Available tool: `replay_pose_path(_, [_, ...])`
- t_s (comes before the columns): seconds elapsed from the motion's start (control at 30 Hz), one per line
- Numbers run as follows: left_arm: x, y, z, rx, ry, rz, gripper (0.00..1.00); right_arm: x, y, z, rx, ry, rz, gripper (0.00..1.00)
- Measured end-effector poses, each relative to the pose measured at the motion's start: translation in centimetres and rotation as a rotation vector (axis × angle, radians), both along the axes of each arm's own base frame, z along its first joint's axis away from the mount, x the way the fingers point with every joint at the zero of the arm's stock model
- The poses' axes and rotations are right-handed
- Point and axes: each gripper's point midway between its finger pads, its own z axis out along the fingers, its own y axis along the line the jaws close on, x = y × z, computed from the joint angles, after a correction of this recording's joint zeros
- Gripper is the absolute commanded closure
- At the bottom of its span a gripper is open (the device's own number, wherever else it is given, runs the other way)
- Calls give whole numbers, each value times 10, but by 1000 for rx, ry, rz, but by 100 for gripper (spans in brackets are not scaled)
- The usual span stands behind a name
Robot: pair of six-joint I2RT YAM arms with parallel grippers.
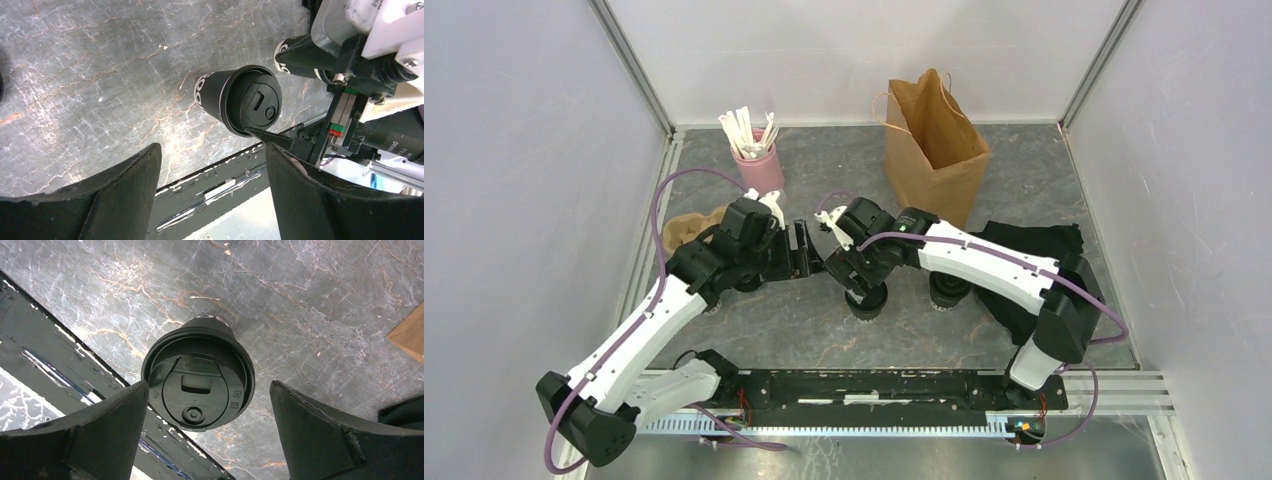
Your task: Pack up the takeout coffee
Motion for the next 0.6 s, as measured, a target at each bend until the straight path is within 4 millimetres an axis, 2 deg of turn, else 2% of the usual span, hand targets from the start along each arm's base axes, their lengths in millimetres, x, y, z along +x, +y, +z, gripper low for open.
replay_pose_path(0.17, [-2, 4, -1, 17, -27, -24, 16, -5, 4, 0, -1, -2, -17, 3])
replay_pose_path(0.43, [-6, 14, -12, 77, -28, -45, 16, -11, 8, -12, -59, -5, -36, 20])
replay_pose_path(0.6, [-6, 15, -14, 85, -34, -46, 16, -11, 7, -13, -84, -26, -65, 27])
